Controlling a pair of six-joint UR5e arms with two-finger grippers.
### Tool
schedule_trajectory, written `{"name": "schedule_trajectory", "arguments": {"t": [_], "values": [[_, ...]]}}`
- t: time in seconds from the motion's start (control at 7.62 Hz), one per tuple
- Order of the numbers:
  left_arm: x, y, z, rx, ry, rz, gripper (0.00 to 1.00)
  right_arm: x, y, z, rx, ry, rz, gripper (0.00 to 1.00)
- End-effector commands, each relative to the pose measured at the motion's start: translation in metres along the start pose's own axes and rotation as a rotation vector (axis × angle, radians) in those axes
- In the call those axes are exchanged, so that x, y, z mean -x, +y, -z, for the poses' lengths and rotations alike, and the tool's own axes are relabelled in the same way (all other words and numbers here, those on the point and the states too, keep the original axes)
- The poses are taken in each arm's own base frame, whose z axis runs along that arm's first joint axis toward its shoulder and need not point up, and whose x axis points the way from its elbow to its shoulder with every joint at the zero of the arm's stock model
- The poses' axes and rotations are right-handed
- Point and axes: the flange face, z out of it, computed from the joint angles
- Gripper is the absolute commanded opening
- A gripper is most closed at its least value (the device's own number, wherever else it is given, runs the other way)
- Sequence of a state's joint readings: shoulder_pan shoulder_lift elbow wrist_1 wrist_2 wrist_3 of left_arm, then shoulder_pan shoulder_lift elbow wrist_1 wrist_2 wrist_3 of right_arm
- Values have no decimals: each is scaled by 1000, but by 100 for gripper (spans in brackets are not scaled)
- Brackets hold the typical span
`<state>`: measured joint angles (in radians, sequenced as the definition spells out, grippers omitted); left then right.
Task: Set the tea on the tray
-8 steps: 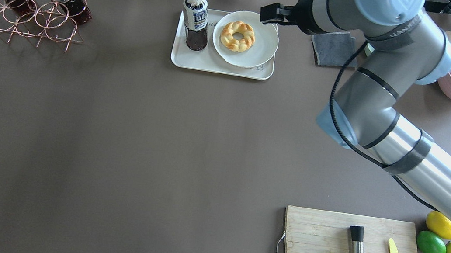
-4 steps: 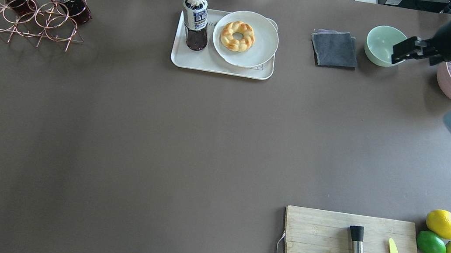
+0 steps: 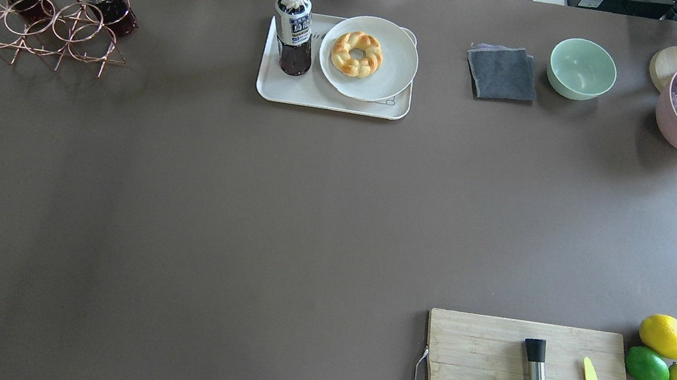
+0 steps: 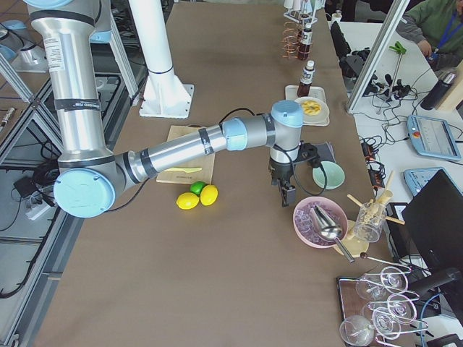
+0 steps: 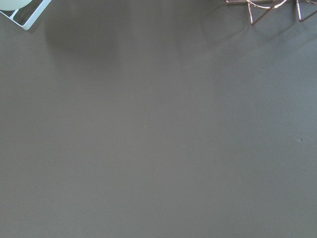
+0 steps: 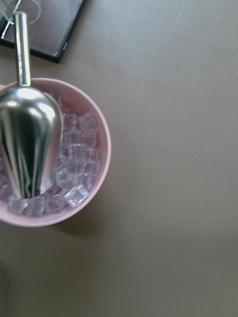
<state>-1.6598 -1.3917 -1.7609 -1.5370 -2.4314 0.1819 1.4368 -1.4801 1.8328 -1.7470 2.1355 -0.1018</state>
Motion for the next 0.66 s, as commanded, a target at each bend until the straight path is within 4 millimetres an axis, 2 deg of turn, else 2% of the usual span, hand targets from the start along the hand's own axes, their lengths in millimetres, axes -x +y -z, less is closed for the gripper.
{"name": "schedule_trajectory", "arguments": {"t": [0.0,0.13,0.26,0.53], "values": [[6,13,-7,13,2,15,97,-106,119,-40,135,-2,50,100],[5,13,-6,10,0,13,97,-128,142,-63,177,-24,-15,100],[7,15,-7,18,-3,21,97,-141,151,-73,193,-28,-50,100],[11,25,-14,39,-10,36,97,-144,155,-75,192,-34,-61,100]]}}
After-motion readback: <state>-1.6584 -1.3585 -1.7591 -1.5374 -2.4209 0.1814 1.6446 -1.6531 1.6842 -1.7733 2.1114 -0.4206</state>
